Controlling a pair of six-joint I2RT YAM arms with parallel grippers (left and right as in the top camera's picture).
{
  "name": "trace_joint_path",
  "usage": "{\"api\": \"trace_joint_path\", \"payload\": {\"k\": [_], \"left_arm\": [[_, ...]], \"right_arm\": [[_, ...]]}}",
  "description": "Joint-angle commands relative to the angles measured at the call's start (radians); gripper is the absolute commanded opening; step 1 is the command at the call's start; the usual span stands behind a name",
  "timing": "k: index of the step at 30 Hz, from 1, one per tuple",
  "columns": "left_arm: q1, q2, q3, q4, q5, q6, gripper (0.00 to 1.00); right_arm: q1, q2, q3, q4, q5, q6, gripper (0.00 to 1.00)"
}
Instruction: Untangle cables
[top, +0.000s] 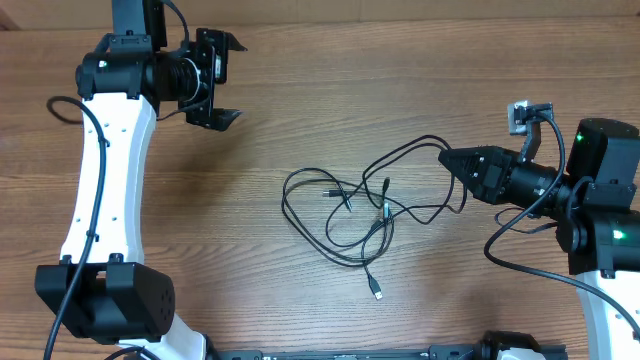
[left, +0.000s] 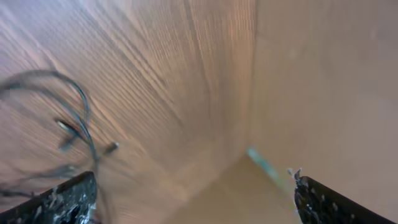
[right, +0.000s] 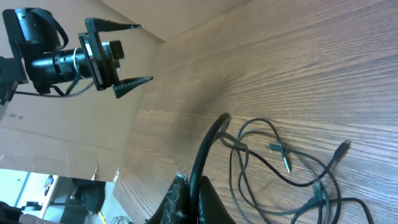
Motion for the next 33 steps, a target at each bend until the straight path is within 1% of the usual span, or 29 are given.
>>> {"api": "trace_joint_path", "payload": {"k": [1,3,9,13,15,16,17,18,20,27,28,31,33], "left_arm": [[-0.040,-0.024,0.015,-0.028,-0.004,0.407,1.00],[-0.071,-0.024,0.015,-0.069,-0.005,0.542,1.00],[-0.178,-0.024,0.015,-0.174,-0.023,0.884,0.98],[-0.265,-0.024,0.015,-0.204,-0.058,1.077,0.77],[-0.301,-0.024,0.015,-0.204,-0.058,1.133,0.76],[-0.319,-0.024,0.015,-0.203,-0.062,1.149,0.82],[-0.328,-0.024,0.015,-0.204,-0.071,1.150,0.98],[-0.339,-0.024,0.015,-0.204,-0.088,1.149,1.00],[-0.352,-0.024,0.015,-0.204,-0.111,1.149,1.00],[-0.355,-0.024,0.015,-0.235,-0.106,1.134,1.00],[-0.355,-0.024,0.015,-0.239,-0.106,1.134,1.00],[-0.359,-0.024,0.015,-0.240,-0.106,1.134,1.00],[-0.361,-0.024,0.015,-0.240,-0.106,1.134,1.00]], "right_arm": [[-0.005,-0.003,0.003,0.013,-0.001,-0.004,0.04],[-0.005,-0.003,0.003,0.018,-0.001,-0.003,0.04],[-0.005,-0.003,0.003,0.021,-0.001,0.000,0.04],[-0.005,-0.003,0.003,0.021,-0.001,0.004,0.04],[-0.005,-0.003,0.003,0.024,-0.001,0.012,0.04],[-0.005,-0.003,0.003,0.032,-0.001,0.031,0.04],[-0.005,-0.003,0.003,0.043,-0.001,0.047,0.04],[-0.005,-0.004,0.003,0.058,-0.002,0.061,0.04],[-0.005,-0.004,0.003,0.090,-0.002,0.092,0.04],[-0.005,-0.004,0.003,0.155,-0.010,0.162,0.04],[-0.005,-0.004,0.003,0.173,-0.022,0.163,0.07],[-0.005,-0.004,0.004,0.250,-0.058,0.205,0.26],[-0.005,-0.003,0.004,0.299,-0.058,0.237,0.27]]}}
